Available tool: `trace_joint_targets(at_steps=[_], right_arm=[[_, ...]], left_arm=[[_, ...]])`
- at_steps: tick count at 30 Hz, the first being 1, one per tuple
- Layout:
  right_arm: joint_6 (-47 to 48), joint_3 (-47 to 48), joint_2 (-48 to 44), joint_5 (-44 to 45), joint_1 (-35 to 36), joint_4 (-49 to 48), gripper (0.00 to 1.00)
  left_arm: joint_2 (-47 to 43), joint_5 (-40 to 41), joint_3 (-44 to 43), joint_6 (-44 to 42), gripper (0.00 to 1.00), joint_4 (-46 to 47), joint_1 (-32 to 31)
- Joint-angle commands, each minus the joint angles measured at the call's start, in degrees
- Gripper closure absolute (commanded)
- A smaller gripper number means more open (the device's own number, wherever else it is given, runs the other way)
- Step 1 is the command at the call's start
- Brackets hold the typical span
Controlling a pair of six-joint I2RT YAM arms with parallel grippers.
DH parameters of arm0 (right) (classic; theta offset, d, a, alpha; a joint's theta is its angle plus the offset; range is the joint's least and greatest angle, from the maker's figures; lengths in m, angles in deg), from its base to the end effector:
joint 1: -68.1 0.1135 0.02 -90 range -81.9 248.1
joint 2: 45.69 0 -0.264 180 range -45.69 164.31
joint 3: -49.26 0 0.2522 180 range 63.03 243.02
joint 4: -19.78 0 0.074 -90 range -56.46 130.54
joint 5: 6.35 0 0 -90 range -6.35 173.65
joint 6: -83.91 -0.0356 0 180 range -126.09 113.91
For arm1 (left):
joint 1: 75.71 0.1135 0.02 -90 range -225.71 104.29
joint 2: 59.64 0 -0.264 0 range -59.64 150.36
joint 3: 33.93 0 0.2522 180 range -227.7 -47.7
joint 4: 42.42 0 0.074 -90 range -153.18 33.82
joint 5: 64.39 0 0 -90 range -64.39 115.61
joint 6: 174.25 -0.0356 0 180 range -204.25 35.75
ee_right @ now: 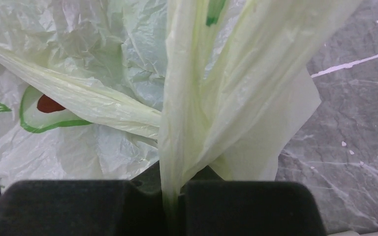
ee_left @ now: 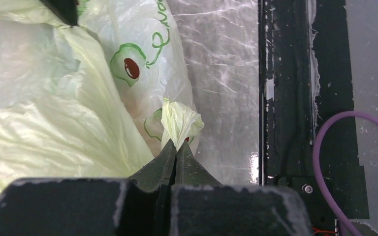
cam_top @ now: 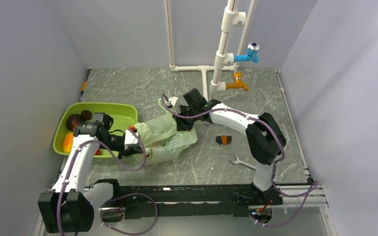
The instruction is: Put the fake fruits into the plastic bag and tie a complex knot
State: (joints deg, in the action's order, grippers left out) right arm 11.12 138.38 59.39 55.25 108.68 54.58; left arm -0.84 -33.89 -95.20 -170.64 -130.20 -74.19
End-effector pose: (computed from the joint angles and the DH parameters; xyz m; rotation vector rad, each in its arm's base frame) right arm 0.2911 0.2716 0.2175 -1.3821 2.0452 0.7867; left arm 0.1435 -0.0269 0.2584 1.5404 1.6077 -0.8526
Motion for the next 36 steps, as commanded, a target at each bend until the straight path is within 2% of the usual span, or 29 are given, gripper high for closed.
trace_joint_targets(at_steps=[1,3,4,6,8,11,12,17,18,20,21,27,31,34,36], right_arm=[[1.43,4.25,1.01,2.48,-2.06,3.54,1.0],[0.88,5.41,-1.18,-0.81,-2.86,3.4,1.0],[0.85,5.84,-2.68,-2.65,-3.05,3.1,0.96],[0.45,5.8,-5.93,-5.36,-3.12,1.19,0.71],[0.1,5.11,-9.93,-7.35,-3.13,-0.78,0.39],[-1.01,4.56,-14.61,-7.99,-3.15,-2.31,0.07],[-1.2,4.7,-16.02,-8.29,-3.15,-2.19,0.01],[-2.38,4.33,-22.33,-13.13,-3.11,-3.84,0.01],[-2.7,4.02,-23.36,-14.93,-3.06,-5.58,0.03],[-3.81,4.34,-24.02,-17.98,-2.01,-7.44,0.18],[-4.28,5.34,-23.48,-18.91,-0.64,-7.63,0.23],[-8.48,9.75,-16.28,-21.59,3.97,-13.41,0.37],[-10.85,11.52,-12.76,-22.16,5.15,-16.95,0.39],[-11.94,11.48,-11.92,-22.03,5.45,-19.14,0.54],[-12.68,11.5,-11.98,-22.0,5.46,-19.63,0.58]], left_arm=[[-0.62,-2.5,-6.1,5.71,1.0,3.99,0.0],[-0.71,-7.08,-10.83,15.15,1.0,6.95,-0.02],[-0.71,-9.37,-12.54,19.56,1.0,9.71,0.02],[-0.81,-12.42,-14.84,29.27,1.0,15.83,0.03],[-1.01,-13.77,-15.79,36.48,1.0,21.19,0.05],[-0.98,-13.44,-16.41,42.49,0.97,26.18,0.02],[-0.85,-13.29,-16.51,43.5,0.96,27.1,0.02],[0.33,-13.93,-18.07,44.13,0.91,26.78,0.08],[0.28,-14.02,-18.14,44.4,0.91,27.08,0.04],[-0.05,-14.08,-17.86,45.41,0.91,28.37,0.12],[-0.28,-14.26,-17.73,45.43,0.91,28.74,0.1],[-1.18,-14.72,-16.38,47.55,0.89,31.68,0.06],[-1.41,-14.48,-15.9,47.63,0.88,32.29,0.06],[-1.28,-14.18,-16.06,47.03,0.88,31.94,0.08],[-1.25,-13.85,-16.29,45.98,0.88,31.09,0.01]])
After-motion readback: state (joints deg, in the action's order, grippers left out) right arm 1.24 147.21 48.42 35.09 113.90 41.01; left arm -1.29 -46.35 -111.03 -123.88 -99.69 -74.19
